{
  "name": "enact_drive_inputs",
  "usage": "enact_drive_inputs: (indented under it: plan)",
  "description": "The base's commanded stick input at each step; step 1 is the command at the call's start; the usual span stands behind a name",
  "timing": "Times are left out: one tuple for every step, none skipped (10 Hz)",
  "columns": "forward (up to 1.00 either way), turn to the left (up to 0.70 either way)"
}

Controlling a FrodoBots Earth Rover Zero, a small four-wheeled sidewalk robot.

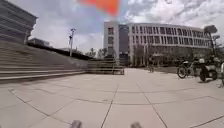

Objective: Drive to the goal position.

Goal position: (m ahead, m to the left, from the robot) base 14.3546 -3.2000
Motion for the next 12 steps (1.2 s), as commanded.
enact_drive_inputs:
  plan:
    - [0.07,0.02]
    - [0.07,0.02]
    - [0.08,0.03]
    - [0.08,0.03]
    - [0.08,0.03]
    - [0.07,0.02]
    - [0.08,0.03]
    - [0.08,0.03]
    - [0.07,0.02]
    - [0.07,0.02]
    - [0.07,0.02]
    - [0.07,0.02]
